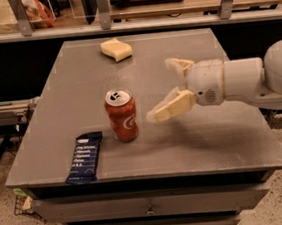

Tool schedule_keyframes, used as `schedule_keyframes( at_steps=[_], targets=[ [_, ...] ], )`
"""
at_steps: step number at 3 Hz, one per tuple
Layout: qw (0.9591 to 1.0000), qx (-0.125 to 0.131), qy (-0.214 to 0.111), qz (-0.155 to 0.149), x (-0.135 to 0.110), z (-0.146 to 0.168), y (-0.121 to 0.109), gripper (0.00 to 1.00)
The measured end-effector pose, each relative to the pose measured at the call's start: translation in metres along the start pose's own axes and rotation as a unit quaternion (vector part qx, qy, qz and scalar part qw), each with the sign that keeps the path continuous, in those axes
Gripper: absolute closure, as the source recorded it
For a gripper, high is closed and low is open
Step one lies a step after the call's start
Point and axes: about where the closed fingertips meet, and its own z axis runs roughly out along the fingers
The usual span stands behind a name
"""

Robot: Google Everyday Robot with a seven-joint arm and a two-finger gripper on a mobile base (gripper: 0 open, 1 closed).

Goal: Move coke can near rxbar blueberry

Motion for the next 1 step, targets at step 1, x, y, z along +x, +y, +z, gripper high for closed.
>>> schedule_keyframes(
  at_steps=[1],
  targets=[
    [0.9949,0.092,0.004,-0.041,-0.0173,-0.0755,-0.0764,0.00]
  ],
)
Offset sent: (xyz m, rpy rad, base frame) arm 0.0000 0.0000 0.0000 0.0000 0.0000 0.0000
